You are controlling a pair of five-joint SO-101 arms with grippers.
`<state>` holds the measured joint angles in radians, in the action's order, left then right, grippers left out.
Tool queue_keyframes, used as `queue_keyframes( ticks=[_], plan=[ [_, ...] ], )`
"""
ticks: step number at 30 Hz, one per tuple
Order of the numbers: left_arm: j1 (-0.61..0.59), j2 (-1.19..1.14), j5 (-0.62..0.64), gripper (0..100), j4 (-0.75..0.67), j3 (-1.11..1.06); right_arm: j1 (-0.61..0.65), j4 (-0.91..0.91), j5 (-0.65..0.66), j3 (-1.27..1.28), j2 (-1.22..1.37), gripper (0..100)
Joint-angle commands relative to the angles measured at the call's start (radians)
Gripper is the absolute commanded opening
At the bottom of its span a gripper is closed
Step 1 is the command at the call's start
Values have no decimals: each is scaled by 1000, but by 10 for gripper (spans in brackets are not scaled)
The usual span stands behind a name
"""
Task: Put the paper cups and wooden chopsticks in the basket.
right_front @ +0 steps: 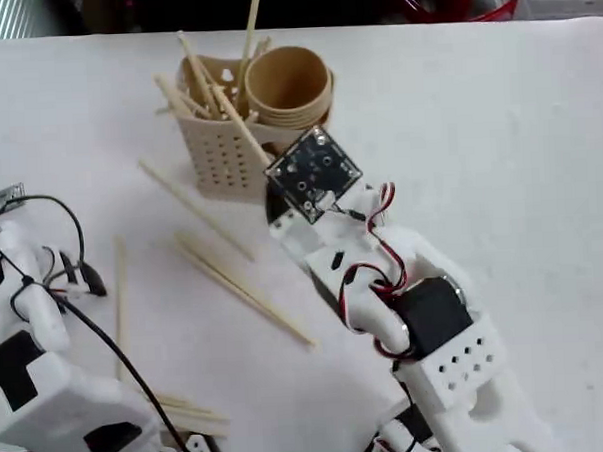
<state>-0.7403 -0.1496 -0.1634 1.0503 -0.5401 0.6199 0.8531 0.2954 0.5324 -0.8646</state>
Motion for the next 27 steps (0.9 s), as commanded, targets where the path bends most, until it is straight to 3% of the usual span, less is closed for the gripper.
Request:
queue_keyframes(
  ticks=[1, 5, 13, 21, 27],
  plan=[
    [-4, -1, 14, 241, -29, -5, 45, -228, -34, -69, -13, 17],
    [-4, -1, 14, 241, -29, -5, 67, -429, -32, -126, 93, 17],
    [-4, -1, 14, 241, -29, -6, 59, -545, -35, -537, 570, 17],
    [-4, -1, 14, 241, -29, -6, 47, -542, -29, -1076, 1087, 17],
    [-4, -1, 14, 241, -29, -6, -22, -484, -35, -1235, 1300, 17]
  ],
)
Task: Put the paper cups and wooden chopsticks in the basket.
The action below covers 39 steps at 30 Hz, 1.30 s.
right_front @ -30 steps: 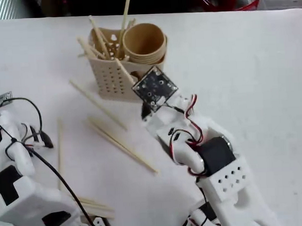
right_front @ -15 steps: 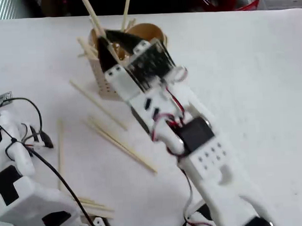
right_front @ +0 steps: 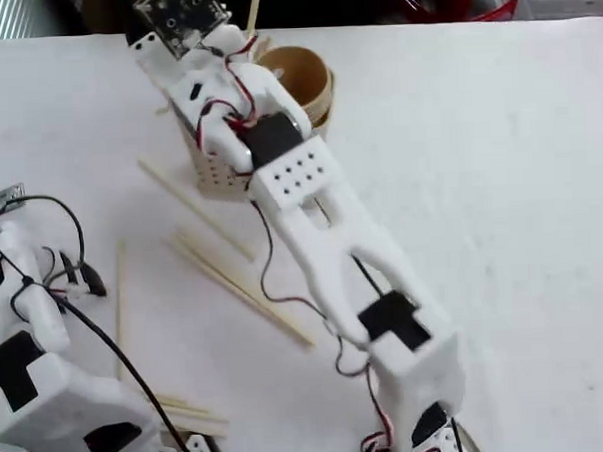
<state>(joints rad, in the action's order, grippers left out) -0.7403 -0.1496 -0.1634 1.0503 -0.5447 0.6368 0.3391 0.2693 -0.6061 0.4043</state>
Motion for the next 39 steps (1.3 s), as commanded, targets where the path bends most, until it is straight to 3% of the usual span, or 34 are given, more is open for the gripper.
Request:
queue_keyframes(
  ticks=[1, 9, 16, 20, 27, 30, 34, 39],
  plan=[
    [-2, -1, 14, 241, -29, -2, -45, 62, -9, -101, 35, 17],
    [5, -1, 14, 241, -29, -2, -41, 176, -9, -98, 25, 34],
    [5, -1, 14, 241, -29, -2, -36, 450, -9, -133, -54, 248],
    [5, -1, 14, 241, -29, -2, -31, 555, -8, -133, -128, 261],
    [5, -1, 14, 241, -29, -2, 10, 1049, 0, -123, -320, 262],
    [5, -1, 14, 241, -29, -2, 64, 1201, 91, -86, -318, 262],
    [4, -1, 14, 241, -29, -2, 111, 1193, 175, 83, -254, 264],
    [2, -1, 14, 241, -29, -2, 99, 1023, 227, 304, -156, 262]
  ],
)
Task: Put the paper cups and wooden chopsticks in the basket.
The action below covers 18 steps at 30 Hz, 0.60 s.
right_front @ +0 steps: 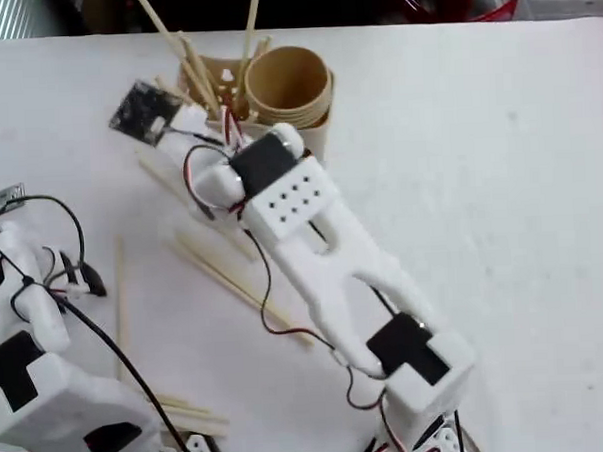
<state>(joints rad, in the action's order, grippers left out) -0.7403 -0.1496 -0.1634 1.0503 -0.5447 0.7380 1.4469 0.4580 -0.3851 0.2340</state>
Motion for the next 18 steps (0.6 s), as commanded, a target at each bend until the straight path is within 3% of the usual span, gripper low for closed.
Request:
queue_keyframes(
  ticks=[1, 10, 18],
  plan=[
    [2, -1, 14, 241, -29, -2, -1, -120, 48, 120, 31, 262],
    [5, -1, 14, 241, -29, -2, -7, -383, 60, 322, 199, 265],
    [5, -1, 14, 241, -29, -2, -19, -398, 60, 324, 280, 258]
  ],
)
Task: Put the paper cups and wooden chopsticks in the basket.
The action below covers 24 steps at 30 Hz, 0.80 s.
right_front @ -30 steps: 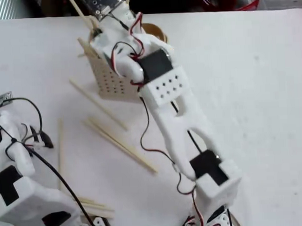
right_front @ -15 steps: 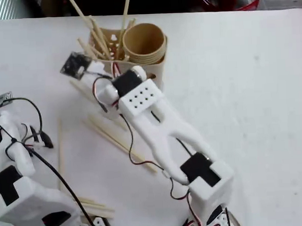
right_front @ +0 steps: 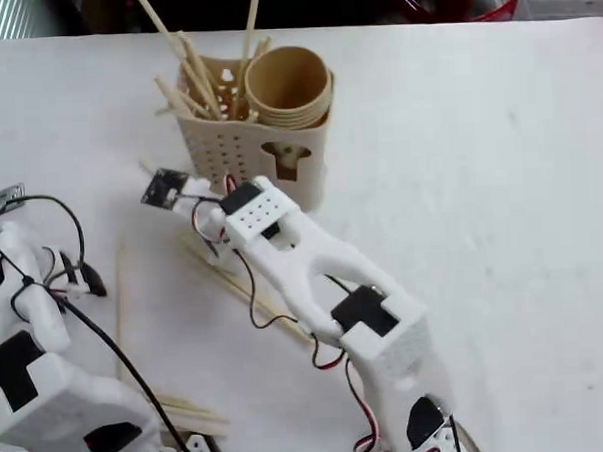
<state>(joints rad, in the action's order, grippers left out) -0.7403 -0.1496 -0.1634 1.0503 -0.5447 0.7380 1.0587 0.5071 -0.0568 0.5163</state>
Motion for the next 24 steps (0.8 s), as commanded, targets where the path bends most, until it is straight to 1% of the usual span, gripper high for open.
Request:
queue_keyframes(
  ticks=[1, 3, 6, 8, 11, 14, 16, 20, 22, 24],
  plan=[
    [5, -1, 14, 241, -29, -2, -27, -10, 11, -6, 5, 241],
    [5, -1, 14, 241, -29, -2, -44, -10, 11, -8, 18, 165],
    [5, -1, 14, 241, -29, -2, -67, -8, 3, -5, 24, 8],
    [5, -1, 14, 241, -29, -2, -85, 19, 2, -3, 24, 39],
    [5, -1, 14, 241, -29, -2, -102, 84, -6, -5, 13, 12],
    [5, -1, 14, 241, -29, -2, -104, 148, -11, 0, -15, 17],
    [5, -1, 14, 241, -29, -2, -99, 154, -11, 29, -54, 17],
    [5, -1, 14, 241, -29, -2, -97, 120, -20, 153, -228, 17],
    [5, -1, 14, 241, -29, -2, -102, 76, -21, 255, -352, 17],
    [5, -1, 14, 241, -29, -2, -105, 25, -51, 368, -496, 17]
  ],
)
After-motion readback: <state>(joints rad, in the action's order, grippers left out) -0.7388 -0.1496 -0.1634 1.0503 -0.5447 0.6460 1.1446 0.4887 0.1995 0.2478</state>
